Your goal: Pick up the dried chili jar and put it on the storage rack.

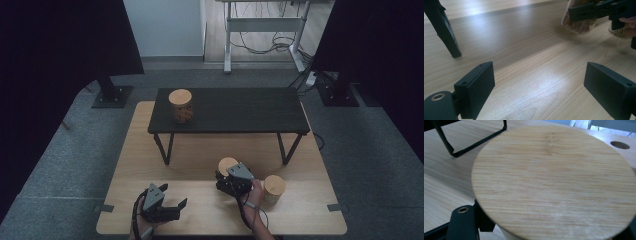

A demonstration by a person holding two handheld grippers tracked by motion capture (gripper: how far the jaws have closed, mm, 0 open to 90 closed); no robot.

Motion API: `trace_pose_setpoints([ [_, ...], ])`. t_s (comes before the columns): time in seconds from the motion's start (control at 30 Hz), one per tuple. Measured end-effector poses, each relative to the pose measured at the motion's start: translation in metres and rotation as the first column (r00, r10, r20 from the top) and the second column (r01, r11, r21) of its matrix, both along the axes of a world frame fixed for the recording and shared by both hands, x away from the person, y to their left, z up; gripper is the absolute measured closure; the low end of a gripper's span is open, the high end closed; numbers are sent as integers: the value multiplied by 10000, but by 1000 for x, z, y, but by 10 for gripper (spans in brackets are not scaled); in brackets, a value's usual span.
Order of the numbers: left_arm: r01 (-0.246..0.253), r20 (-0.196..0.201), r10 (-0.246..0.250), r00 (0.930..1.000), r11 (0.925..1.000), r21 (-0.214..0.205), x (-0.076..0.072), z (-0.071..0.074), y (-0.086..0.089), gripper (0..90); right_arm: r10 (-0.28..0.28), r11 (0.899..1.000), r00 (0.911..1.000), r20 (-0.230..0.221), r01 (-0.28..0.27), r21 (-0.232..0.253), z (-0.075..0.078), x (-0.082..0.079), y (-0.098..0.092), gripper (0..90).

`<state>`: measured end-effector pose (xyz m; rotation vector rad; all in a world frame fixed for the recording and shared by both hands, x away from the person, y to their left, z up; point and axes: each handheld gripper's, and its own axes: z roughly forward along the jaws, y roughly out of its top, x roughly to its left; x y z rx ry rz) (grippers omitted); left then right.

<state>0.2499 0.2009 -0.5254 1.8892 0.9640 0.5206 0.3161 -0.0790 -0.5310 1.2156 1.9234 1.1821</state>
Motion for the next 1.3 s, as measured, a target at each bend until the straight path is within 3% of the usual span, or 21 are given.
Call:
trace_pose_setpoints([
  [0.5,-22,24,22,10000,10000,-10,0,0,1,94,531,9986,9985,137,-532,26,18,-12,0,253],
  [1.3,-27,18,27,10000,10000,21,0,0,1,94,887,9957,9951,433,-896,215,42,-28,-21,253],
])
